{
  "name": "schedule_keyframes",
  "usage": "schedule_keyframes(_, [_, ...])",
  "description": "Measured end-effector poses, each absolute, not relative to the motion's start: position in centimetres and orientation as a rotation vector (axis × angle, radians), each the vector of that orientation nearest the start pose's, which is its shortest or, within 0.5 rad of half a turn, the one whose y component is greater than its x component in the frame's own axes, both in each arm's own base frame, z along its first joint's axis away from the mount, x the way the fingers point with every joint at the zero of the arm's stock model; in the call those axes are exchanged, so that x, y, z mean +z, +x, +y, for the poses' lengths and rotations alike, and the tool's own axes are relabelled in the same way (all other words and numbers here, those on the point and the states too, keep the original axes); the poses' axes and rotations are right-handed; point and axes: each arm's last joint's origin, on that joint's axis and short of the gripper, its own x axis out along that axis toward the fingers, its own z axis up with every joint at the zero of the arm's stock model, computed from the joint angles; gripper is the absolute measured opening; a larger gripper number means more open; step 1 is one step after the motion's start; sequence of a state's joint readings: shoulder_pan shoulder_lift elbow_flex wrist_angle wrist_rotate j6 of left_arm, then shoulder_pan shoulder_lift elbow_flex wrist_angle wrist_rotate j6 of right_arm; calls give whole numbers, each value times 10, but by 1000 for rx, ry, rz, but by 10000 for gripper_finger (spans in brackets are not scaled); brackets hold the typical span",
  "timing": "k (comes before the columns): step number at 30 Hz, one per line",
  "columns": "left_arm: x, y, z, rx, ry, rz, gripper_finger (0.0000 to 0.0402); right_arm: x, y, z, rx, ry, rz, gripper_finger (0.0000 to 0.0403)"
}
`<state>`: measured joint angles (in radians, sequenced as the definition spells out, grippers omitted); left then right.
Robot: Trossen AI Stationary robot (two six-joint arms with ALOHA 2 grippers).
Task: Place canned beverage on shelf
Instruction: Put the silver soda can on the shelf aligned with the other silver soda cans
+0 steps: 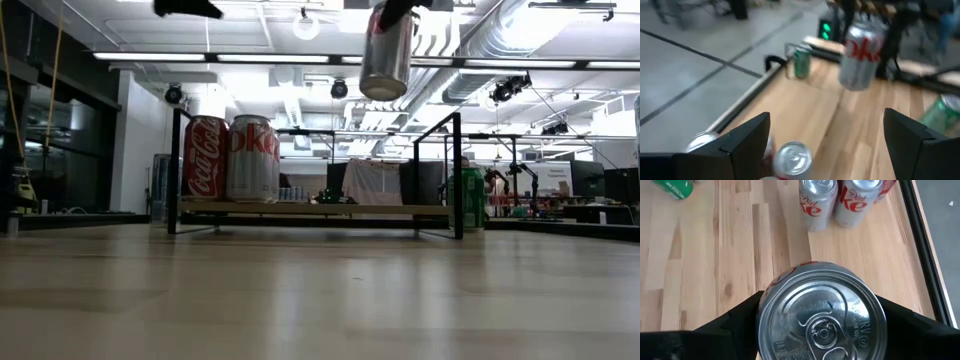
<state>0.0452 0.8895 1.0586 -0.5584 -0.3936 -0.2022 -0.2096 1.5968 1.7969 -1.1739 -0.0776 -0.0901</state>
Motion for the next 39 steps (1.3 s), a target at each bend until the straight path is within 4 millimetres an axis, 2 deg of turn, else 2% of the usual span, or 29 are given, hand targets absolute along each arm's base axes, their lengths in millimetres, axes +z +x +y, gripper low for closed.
schedule_keyframes(5, [377, 137, 18, 495, -230, 147, 296, 396, 306, -63, -83, 31, 948, 286])
schedule_keyframes(12, [387, 113, 17, 469, -301, -88, 296, 395, 343, -82, -241, -98, 781, 286])
schedule_keyframes(15, [390, 110, 17, 465, -287, -121, 296, 386, 363, -97, -287, -84, 817, 286])
schedule_keyframes(19, [392, 110, 17, 463, -277, -135, 296, 360, 389, -119, -304, -41, 959, 286])
schedule_keyframes(25, [392, 111, 17, 464, -276, -133, 296, 324, 413, -141, -287, 14, 1123, 286])
schedule_keyframes(33, [392, 111, 17, 463, -277, -133, 296, 294, 432, -154, -289, 66, 1120, 286])
schedule_keyframes(37, [392, 111, 17, 463, -279, -135, 296, 287, 434, -159, -281, 48, 1108, 286])
schedule_keyframes(39, [392, 111, 17, 462, -288, -137, 296, 283, 432, -158, -220, -3, 1142, 286])
